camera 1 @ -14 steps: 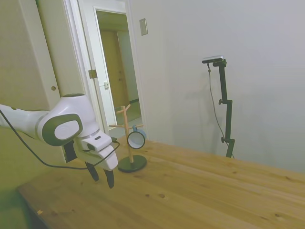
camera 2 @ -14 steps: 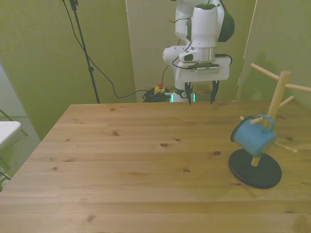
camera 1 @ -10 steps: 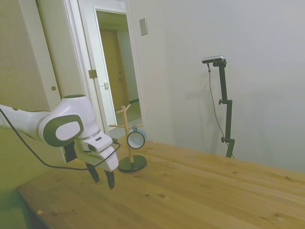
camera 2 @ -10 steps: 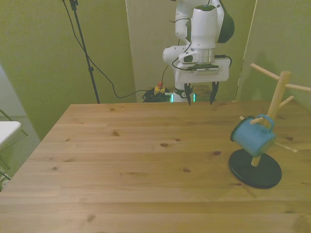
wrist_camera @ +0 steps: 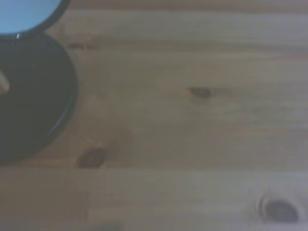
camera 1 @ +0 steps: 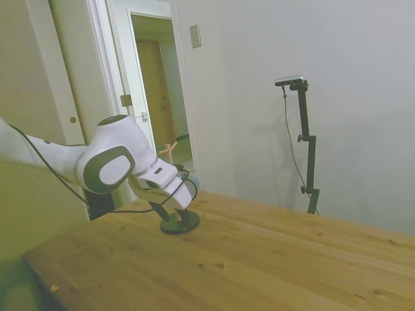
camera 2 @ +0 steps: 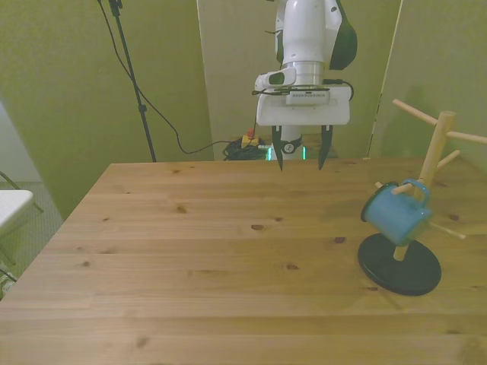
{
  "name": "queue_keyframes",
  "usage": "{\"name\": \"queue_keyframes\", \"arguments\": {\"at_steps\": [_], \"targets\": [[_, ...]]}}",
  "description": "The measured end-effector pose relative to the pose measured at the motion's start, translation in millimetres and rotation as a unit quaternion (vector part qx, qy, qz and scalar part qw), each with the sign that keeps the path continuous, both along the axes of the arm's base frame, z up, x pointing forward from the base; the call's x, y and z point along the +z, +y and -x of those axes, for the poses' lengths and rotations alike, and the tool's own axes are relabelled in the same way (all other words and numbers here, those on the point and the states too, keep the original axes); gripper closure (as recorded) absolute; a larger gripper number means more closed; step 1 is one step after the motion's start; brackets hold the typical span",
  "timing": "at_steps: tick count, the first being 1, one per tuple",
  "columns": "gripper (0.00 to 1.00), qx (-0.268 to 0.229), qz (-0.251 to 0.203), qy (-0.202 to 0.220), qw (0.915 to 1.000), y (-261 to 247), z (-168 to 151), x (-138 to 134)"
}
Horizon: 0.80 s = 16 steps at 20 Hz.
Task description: Unload the mug
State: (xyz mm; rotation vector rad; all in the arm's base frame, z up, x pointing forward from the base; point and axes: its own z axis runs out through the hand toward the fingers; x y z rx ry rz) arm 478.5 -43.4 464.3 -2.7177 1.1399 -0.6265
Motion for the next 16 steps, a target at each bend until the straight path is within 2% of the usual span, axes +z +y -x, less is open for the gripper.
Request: {"name": "queue_keyframes", "arguments": {"at_steps": [3, 5, 10, 16], "targets": [[0.00, 0.014, -0.007, -0.037, 0.9992, 1.3, -23.8, -4.5], [0.00, 0.010, -0.013, -0.046, 0.9988, 2.7, -46.2, 0.5], [0.00, 0.029, -0.013, -0.080, 0.9963, 11.2, -63.2, 5.7], [0.00, 0.074, -0.040, -0.121, 0.9891, 29.4, -101.2, -11.5]]}}
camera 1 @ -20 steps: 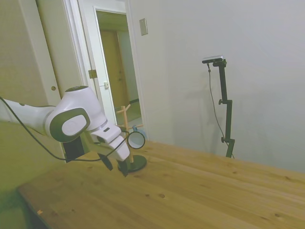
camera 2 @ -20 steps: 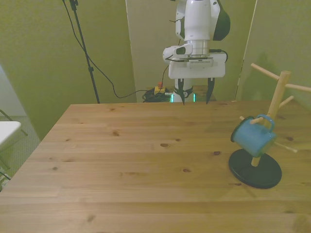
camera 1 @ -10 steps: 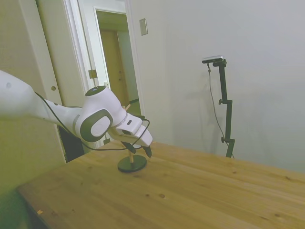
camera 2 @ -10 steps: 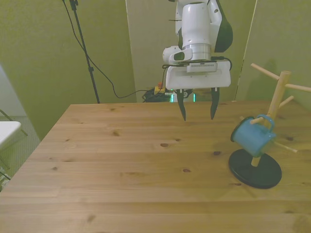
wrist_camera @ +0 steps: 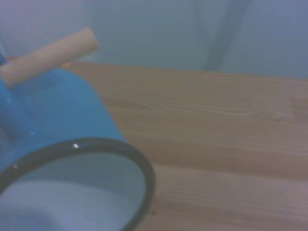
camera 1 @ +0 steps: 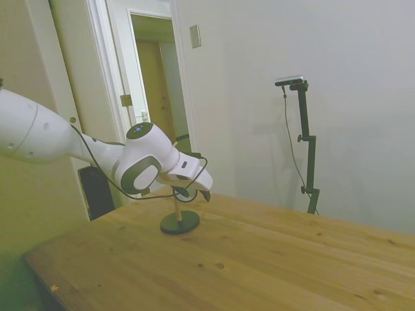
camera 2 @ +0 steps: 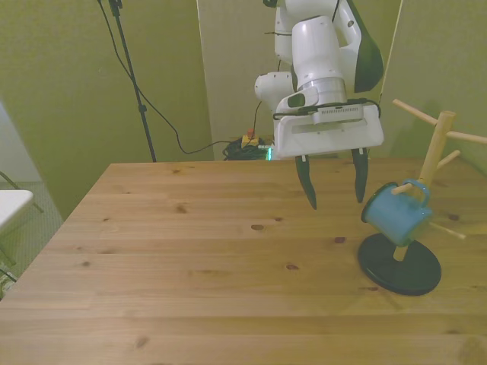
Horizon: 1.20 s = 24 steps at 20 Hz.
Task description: Unload the mug
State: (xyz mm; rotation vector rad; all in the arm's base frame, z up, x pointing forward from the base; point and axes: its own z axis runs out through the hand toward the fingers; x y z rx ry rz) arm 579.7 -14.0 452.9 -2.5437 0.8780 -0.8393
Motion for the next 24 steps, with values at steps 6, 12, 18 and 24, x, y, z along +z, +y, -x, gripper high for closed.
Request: {"name": "queue_keyframes", "arguments": {"at_steps": [6, 12, 18, 24], "targets": [[0.00, 0.035, 0.000, -0.031, 0.9989, 12.8, -18.4, -10.1], [0.00, 0.045, -0.001, -0.051, 0.9977, 16.9, -32.8, -13.6], [1.00, 0.059, -0.010, -0.057, 0.9966, 25.6, -45.4, -21.3], [1.00, 0.069, -0.012, -0.058, 0.9959, 27.6, -46.8, -23.6]]}}
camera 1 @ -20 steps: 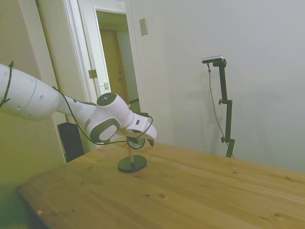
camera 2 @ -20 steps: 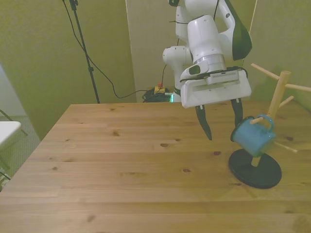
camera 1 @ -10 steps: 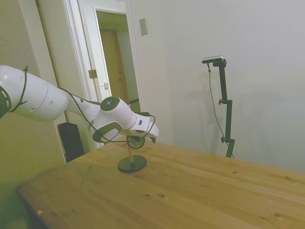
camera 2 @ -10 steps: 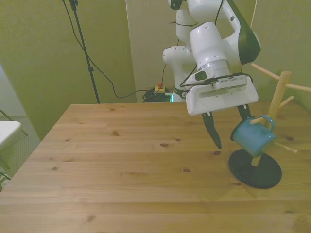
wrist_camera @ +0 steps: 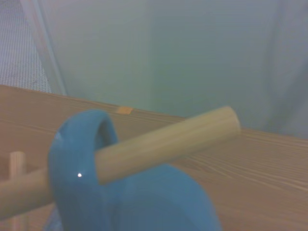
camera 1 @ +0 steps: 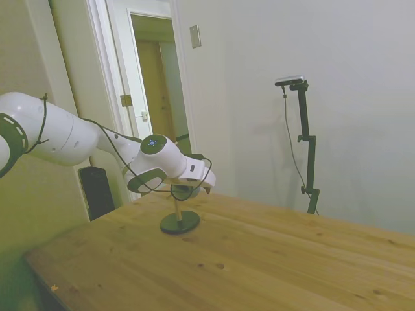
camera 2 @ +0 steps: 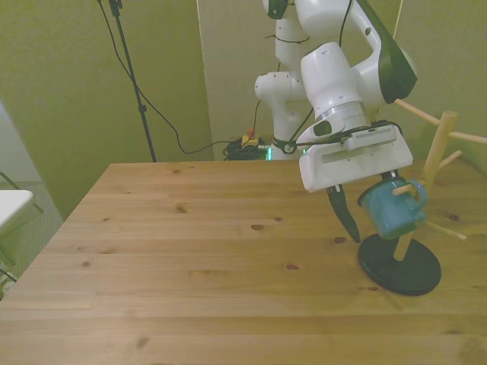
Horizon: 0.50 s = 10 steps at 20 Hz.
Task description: Unload the mug
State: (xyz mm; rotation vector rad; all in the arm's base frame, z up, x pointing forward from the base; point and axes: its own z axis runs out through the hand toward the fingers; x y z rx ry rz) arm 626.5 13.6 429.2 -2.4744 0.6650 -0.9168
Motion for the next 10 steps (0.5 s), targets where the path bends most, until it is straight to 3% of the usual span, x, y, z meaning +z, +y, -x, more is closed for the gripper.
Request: {"name": "queue_keyframes", "arguments": {"at_steps": [10], "targets": [[1.00, 0.018, -0.013, 0.006, 0.9997, -3.5, 12.1, 17.0]]}}
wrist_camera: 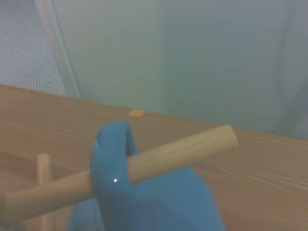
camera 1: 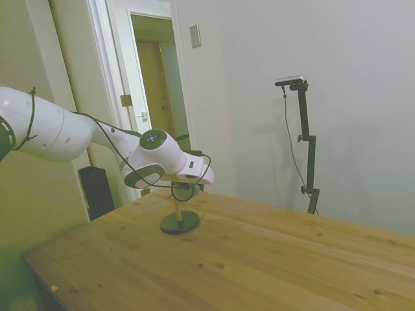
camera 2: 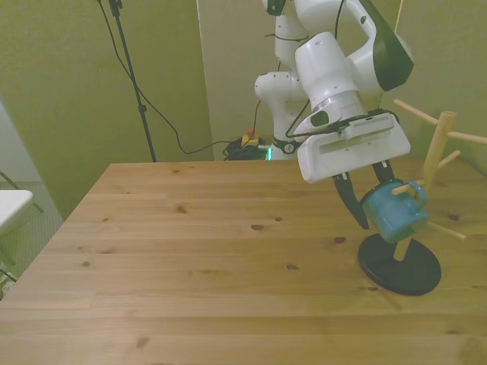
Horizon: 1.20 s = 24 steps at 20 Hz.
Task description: Unload the mug
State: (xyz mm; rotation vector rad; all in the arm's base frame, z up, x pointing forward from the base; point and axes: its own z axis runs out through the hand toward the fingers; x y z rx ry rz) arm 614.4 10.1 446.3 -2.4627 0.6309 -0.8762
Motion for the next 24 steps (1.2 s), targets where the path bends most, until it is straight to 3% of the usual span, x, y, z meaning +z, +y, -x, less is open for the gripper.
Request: {"name": "queue_keyframes", "arguments": {"at_steps": [17, 24], "targets": [[1.00, -0.001, 0.000, 0.006, 1.0000, -11.5, 8.8, -0.4], [1.00, -0.015, -0.007, 0.002, 0.9999, -26.4, 13.3, 15.0]]}}
